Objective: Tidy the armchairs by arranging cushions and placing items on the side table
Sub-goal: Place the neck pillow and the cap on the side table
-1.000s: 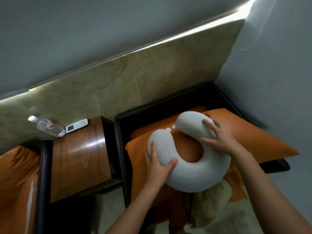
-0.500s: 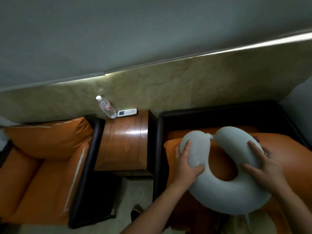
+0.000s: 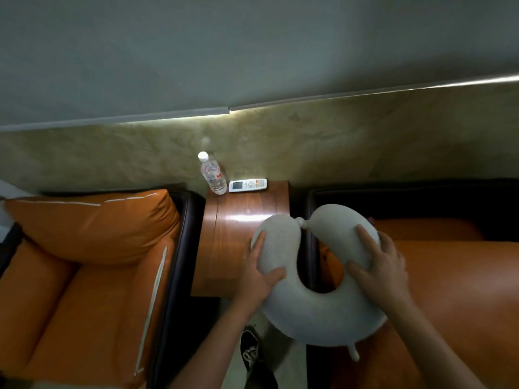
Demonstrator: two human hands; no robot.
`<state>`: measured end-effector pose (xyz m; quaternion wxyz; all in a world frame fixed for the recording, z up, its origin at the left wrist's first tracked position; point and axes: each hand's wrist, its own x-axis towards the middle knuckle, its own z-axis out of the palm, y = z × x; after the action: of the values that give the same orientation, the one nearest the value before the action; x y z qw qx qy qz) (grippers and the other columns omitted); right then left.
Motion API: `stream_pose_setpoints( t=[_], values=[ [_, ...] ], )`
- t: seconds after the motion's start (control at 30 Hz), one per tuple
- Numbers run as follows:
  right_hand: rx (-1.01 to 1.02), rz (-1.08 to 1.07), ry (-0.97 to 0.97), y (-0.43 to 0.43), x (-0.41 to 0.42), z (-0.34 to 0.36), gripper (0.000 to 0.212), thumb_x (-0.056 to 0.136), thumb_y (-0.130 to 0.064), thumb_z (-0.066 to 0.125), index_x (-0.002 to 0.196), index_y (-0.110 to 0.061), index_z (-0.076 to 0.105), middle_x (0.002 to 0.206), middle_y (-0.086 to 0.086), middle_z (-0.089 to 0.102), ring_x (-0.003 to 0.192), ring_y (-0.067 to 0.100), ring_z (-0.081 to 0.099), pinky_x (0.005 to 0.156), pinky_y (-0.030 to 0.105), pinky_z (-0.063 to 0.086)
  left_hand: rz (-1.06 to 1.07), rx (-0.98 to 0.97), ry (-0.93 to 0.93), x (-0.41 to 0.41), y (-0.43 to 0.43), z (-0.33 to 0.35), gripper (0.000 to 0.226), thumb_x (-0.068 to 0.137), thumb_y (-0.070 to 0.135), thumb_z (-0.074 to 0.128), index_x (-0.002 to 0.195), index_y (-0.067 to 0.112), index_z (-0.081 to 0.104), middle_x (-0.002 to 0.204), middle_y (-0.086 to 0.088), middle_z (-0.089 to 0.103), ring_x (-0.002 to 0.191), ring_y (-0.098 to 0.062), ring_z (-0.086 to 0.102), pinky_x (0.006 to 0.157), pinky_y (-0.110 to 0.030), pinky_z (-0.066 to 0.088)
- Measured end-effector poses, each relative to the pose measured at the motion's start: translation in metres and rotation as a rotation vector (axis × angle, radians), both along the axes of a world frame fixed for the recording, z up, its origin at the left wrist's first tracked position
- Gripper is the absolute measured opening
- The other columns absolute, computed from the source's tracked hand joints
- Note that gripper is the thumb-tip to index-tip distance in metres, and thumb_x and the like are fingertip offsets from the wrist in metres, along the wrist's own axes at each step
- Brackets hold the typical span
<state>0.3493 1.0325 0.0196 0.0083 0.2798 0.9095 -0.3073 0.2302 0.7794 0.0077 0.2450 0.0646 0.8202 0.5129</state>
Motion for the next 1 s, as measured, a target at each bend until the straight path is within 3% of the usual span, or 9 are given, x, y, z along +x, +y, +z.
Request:
stream_pose_setpoints(
  t=[0.1,0.3,0.53,0.67,0.8,0.9,1.0],
  values=[
    [-0.028,-0.039,-0.028,-0.052,-0.052,-0.021,0.088,0.087,-0.047,0.068,0.152,-0.056,0.009,0.162,0.001,0.012,0.140,0.039,0.026,0.103,0.059,0.040,-0.035,0.007,-0.016,-0.056,-0.052,-0.017,0.096,0.077,0.032,0.079,0.151,0.054,0.022,0.163,0.007,0.015,0.147,-0.018,0.022,0.109,-0.036,0.030],
    [-0.040,-0.114,-0.078,-0.143,-0.158,-0.070,0.086,0.087,-0.049,0.064,0.151,-0.054,0.007,0.161,0.002,0.012,0.140,0.039,0.025,0.106,0.059,0.037,-0.064,0.009,-0.003,-0.170,-0.132,-0.059,0.098,0.058,0.051,0.075,0.145,0.056,0.027,0.159,0.013,0.019,0.143,-0.009,0.025,0.111,-0.031,0.032],
    [0.026,-0.203,-0.122,-0.191,-0.243,-0.131,0.085,0.085,-0.051,0.063,0.151,-0.050,0.010,0.162,0.003,0.011,0.141,0.035,0.026,0.109,0.056,0.036,-0.090,-0.065,-0.020,-0.268,-0.161,-0.121,0.101,0.058,0.052,0.077,0.148,0.049,0.031,0.164,0.006,0.017,0.148,-0.016,0.022,0.117,-0.043,0.030],
    [0.025,-0.244,-0.101,-0.205,-0.263,-0.154,0.082,0.085,-0.046,0.064,0.153,-0.049,0.018,0.163,0.004,0.015,0.142,0.034,0.027,0.112,0.053,0.033,-0.003,-0.038,-0.092,-0.286,-0.164,-0.151,0.090,0.062,0.037,0.081,0.139,0.054,0.037,0.162,0.011,0.023,0.145,-0.013,0.028,0.117,-0.040,0.030],
    [-0.030,-0.212,-0.155,-0.214,-0.263,-0.181,0.082,0.090,-0.049,0.059,0.154,-0.051,0.009,0.164,0.005,0.008,0.147,0.037,0.019,0.112,0.057,0.030,0.015,-0.053,-0.083,-0.280,-0.170,-0.172,0.085,0.076,0.034,0.082,0.145,0.047,0.034,0.164,0.009,0.019,0.146,-0.008,0.023,0.114,-0.030,0.025],
    [-0.041,-0.218,-0.160,-0.216,-0.259,-0.191,0.081,0.092,-0.050,0.055,0.155,-0.050,0.005,0.165,0.005,0.005,0.148,0.039,0.015,0.112,0.060,0.030,0.117,-0.157,0.027,-0.259,-0.162,-0.175,0.078,0.089,0.029,0.073,0.154,0.032,0.030,0.166,0.004,0.015,0.145,-0.005,0.020,0.117,-0.030,0.022],
    [-0.016,-0.221,-0.161,-0.220,-0.265,-0.192,0.076,0.094,-0.050,0.050,0.156,-0.048,0.006,0.165,0.007,0.005,0.147,0.040,0.016,0.110,0.061,0.035,0.215,-0.260,0.122,-0.233,-0.150,-0.174,0.078,0.092,0.040,0.067,0.157,0.032,0.024,0.167,0.002,0.012,0.151,-0.015,0.017,0.117,-0.033,0.023]
  ],
)
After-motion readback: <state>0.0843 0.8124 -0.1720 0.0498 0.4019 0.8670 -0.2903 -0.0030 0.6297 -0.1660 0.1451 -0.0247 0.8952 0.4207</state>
